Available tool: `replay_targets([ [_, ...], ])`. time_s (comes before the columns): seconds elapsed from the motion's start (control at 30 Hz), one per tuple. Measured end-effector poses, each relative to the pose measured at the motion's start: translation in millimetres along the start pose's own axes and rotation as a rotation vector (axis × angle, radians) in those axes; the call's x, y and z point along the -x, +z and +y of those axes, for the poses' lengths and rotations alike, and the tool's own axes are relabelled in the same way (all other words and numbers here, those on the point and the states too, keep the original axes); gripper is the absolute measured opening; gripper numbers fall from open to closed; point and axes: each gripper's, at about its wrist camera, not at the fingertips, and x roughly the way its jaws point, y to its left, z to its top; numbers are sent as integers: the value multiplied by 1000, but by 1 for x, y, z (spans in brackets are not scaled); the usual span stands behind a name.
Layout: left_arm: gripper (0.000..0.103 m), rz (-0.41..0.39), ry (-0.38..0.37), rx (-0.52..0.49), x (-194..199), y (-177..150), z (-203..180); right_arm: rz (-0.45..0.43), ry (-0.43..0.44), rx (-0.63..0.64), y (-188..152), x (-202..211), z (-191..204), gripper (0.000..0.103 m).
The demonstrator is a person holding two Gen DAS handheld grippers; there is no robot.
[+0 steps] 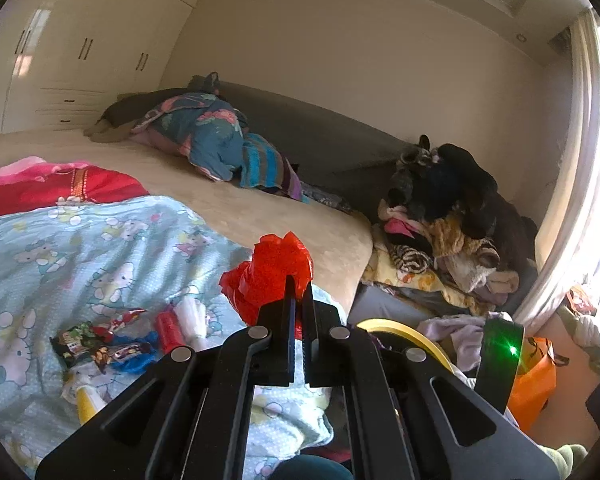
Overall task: Collect trash
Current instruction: 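Carry the red bag with the left gripper and purple wrapper with the right over the bin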
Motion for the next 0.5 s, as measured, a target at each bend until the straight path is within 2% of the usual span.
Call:
replay_targets([
  [0.5,2,65,-63,-52,-17,-18,-34,-52,-67,-86,6,16,-44,7],
])
